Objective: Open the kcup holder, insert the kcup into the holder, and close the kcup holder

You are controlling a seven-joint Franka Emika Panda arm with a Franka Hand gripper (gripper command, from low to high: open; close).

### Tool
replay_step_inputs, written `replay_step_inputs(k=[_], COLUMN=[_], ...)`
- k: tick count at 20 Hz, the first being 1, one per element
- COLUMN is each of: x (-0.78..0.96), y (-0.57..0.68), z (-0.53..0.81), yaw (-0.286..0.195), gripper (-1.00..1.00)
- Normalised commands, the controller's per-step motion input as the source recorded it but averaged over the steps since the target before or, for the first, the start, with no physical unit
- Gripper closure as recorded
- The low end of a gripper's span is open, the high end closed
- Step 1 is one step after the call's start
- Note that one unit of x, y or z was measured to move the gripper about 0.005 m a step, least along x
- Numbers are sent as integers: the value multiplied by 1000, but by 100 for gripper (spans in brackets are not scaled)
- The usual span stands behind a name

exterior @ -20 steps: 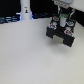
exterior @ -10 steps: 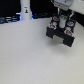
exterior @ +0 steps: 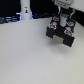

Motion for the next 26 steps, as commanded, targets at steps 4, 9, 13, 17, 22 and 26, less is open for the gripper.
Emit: replay_step_inputs(k=[4, 9, 13, 17, 22, 26], x=[15, 42, -79, -20, -130, -38], y=[-65, -43, -134, -79, -122, -33], z=[-116, -87, 13, -13, -297, -167], yaw=[-4, -13, -14, -6, 0, -2], gripper=[100, 100, 100, 100, 100, 100])
